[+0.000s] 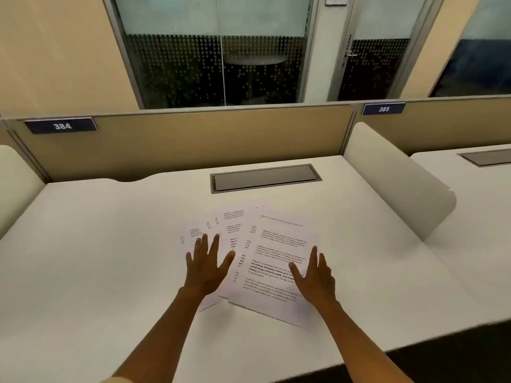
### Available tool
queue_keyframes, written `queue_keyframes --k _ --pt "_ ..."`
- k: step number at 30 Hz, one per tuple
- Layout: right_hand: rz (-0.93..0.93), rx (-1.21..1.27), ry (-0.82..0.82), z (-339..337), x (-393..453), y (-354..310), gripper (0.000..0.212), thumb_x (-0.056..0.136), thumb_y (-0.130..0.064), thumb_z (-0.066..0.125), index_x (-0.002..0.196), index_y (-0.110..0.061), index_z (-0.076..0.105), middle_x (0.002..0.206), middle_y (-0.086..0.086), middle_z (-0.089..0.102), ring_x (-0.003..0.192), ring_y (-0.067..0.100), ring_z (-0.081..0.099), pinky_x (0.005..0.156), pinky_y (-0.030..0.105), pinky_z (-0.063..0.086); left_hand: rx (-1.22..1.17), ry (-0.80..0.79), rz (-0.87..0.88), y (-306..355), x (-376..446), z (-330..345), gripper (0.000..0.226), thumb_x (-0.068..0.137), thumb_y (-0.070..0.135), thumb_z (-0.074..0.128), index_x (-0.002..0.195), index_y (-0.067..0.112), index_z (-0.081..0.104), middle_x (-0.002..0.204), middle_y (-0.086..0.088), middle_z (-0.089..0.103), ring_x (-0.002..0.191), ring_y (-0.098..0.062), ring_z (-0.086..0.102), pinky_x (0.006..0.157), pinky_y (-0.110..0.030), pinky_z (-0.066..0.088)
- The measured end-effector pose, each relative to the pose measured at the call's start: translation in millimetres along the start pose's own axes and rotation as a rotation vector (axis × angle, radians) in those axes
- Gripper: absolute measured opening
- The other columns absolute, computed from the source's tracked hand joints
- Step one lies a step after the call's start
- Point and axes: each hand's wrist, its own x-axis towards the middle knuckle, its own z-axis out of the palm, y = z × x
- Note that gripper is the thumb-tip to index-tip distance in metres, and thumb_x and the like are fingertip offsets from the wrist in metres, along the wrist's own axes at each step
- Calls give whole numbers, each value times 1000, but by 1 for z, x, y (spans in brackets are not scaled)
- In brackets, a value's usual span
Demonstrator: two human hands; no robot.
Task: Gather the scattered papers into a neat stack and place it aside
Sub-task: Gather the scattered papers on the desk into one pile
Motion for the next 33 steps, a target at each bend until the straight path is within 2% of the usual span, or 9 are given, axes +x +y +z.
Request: queue_keyframes --k 5,9,11,14,19,23,26,29,33 --pt "174 45 -16 12 11 -5 94 87 -69 37 153 -21 -9 162 15 9 145 38 22 114 52 29 -12 -166 46 -8 28 10 76 92 64 28 154 28 3 164 -5 -3 151 -25 -7 119 -52 -3" --pt "209 9 0 19 15 -7 93 88 -68 38 154 -19 -6 160 15 15 144 37 21 114 50 29 -34 -239 86 -11 46 21 76 91 65 30 154 27 8 163 -7 8 151 -27 4 121 -50 5" --pt "222 -5 14 19 20 -9 92 88 -67 38 154 -17 -4 158 15 22 141 37 26 113 49 31 -53 -265 97 -11 52 26 82 87 72 26 154 27 10 163 -7 13 151 -28 8 121 -50 10" --pt "225 -5 21 21 30 -12 91 89 -66 38 154 -16 -3 154 14 29 137 36 30 111 47 34 -53 -287 102 -11 62 35 103 71 88 10 154 26 12 162 -6 15 150 -27 11 121 -49 13" --pt "226 -23 31 26 45 -20 90 89 -65 38 154 -16 0 155 13 26 137 33 30 111 44 34 -25 -308 76 -3 75 42 81 87 72 26 153 25 14 162 -8 15 149 -30 13 120 -50 17" --pt "222 -60 49 35 51 -25 88 89 -66 34 154 -17 2 157 13 22 137 33 28 113 44 32 10 -284 50 8 78 43 85 85 74 25 152 24 17 161 -9 19 147 -31 18 118 -50 24" --pt "203 -95 55 38 56 -27 86 89 -66 33 153 -17 4 156 12 22 135 32 28 112 42 32 -21 -274 20 16 77 47 80 88 69 34 152 23 19 160 -9 20 147 -31 17 118 -49 23" --pt "190 -79 48 39 64 -32 86 89 -66 32 154 -17 3 157 12 21 136 32 28 113 42 32 -97 -239 -8 21 79 48 82 85 68 42 151 22 22 157 -9 28 144 -31 23 116 -50 28" --pt "173 -26 38 39 74 -38 85 90 -64 35 154 -17 4 157 11 22 137 32 27 113 42 31 -222 -208 -38 32 81 48 83 84 56 58 150 18 25 154 -9 33 141 -30 27 116 -45 27"
